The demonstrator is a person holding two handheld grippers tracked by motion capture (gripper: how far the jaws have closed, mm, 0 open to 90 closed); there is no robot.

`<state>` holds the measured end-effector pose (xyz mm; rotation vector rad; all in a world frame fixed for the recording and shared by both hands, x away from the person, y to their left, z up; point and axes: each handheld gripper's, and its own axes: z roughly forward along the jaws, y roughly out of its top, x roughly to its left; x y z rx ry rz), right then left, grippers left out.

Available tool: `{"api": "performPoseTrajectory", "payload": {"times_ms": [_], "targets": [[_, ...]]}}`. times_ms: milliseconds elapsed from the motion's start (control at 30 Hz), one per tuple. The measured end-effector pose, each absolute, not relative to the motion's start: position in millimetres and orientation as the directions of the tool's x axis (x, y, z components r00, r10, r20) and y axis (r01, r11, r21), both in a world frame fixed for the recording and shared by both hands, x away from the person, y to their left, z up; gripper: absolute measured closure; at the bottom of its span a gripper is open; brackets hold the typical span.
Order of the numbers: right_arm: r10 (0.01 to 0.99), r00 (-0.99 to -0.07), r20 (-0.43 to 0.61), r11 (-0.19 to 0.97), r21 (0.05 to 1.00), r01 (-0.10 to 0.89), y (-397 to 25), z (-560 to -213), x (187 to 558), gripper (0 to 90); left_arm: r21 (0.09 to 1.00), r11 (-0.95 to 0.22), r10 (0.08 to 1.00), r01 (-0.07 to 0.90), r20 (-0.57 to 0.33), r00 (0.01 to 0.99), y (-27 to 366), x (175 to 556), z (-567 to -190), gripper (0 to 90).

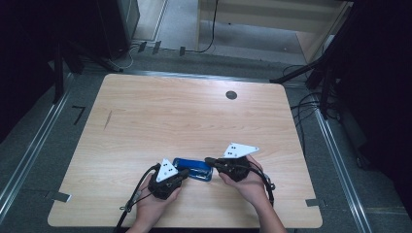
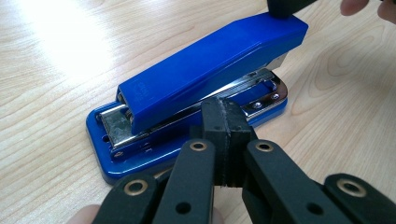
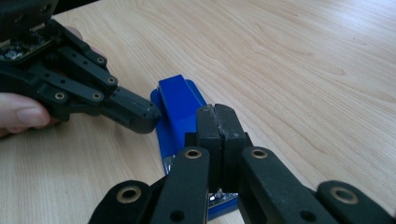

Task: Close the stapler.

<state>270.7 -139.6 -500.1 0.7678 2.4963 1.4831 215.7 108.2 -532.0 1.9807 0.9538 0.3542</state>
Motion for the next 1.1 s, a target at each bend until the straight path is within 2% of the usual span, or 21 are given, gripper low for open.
{"api": "performPoseTrajectory", "payload": {"times_ms": [267, 500, 933, 1000, 1100], "targets": [[0.477, -0.872, 0.110, 0.438, 0.830, 0.345, -131, -502, 265, 90.0, 0.815, -0.312, 0.740, 0.488, -0.114, 0.663, 108, 216, -532, 90.0], [0.486, -0.855, 0.179, 0.361, 0.850, 0.383, -137, -510, 263, 90.0, 0.813, -0.313, 0.741, 0.491, -0.115, 0.662, 108, 216, -532, 90.0], [0.517, -0.829, 0.215, 0.277, 0.874, 0.399, -143, -513, 257, 90.0, 0.815, -0.307, 0.742, 0.492, -0.119, 0.659, 108, 216, -532, 90.0], [0.540, -0.826, 0.160, 0.321, 0.868, 0.378, -137, -508, 253, 90.0, 0.816, -0.304, 0.741, 0.492, -0.123, 0.661, 109, 216, -532, 90.0], [0.536, -0.834, 0.130, 0.354, 0.863, 0.362, -127, -505, 249, 90.0, 0.819, -0.301, 0.738, 0.489, -0.124, 0.663, 109, 216, -532, 90.0]]}}
